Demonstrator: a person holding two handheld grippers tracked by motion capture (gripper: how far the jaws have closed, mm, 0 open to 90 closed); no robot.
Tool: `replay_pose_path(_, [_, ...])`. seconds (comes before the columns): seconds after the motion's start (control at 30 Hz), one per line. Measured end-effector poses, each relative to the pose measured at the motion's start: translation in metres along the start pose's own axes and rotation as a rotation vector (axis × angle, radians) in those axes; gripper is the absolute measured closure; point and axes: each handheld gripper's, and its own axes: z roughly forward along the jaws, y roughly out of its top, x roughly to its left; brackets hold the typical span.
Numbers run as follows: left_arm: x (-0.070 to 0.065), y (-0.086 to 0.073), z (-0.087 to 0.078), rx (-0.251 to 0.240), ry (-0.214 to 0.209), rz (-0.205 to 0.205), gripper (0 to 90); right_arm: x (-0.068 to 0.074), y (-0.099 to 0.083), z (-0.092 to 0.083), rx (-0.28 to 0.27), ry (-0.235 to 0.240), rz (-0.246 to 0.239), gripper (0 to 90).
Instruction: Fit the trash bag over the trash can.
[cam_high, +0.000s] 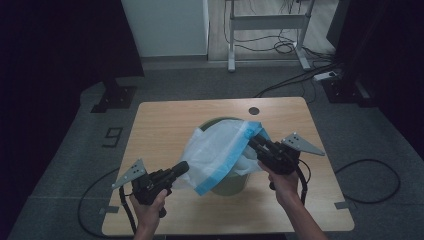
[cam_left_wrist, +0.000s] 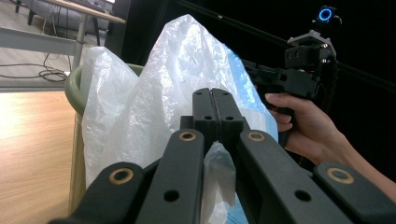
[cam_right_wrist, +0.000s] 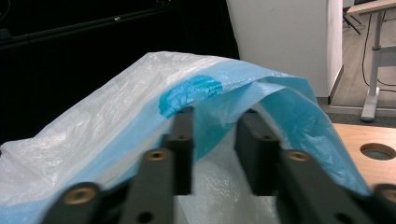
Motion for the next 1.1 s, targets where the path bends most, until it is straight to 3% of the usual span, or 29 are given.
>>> replay_pose_path(0.17, [0.0, 0.0, 0.001, -0.008, 0.005, -0.004, 89.6, -0.001, 0.001, 0.0, -0.011, 0.008, -0.008, 88.8])
replay_pose_path(0.47, [0.006, 0.014, 0.008, -0.022, 0.034, 0.012, 89.6, -0.011, 0.002, -0.01, 0.005, 0.026, -0.032, 89.2])
replay_pose_path(0.6, [0.012, 0.025, 0.016, -0.032, 0.039, -0.003, 89.6, -0.021, 0.002, -0.019, 0.01, 0.036, -0.044, 89.2])
replay_pose_path(0.9, [0.026, 0.045, 0.031, -0.088, -0.013, -0.081, 89.6, -0.031, 0.002, -0.04, 0.033, 0.091, -0.1, 89.2])
replay_pose_path(1.1, [0.025, 0.052, 0.033, -0.085, -0.005, -0.071, 89.6, -0.033, -0.002, -0.045, 0.038, 0.094, -0.125, 89.2])
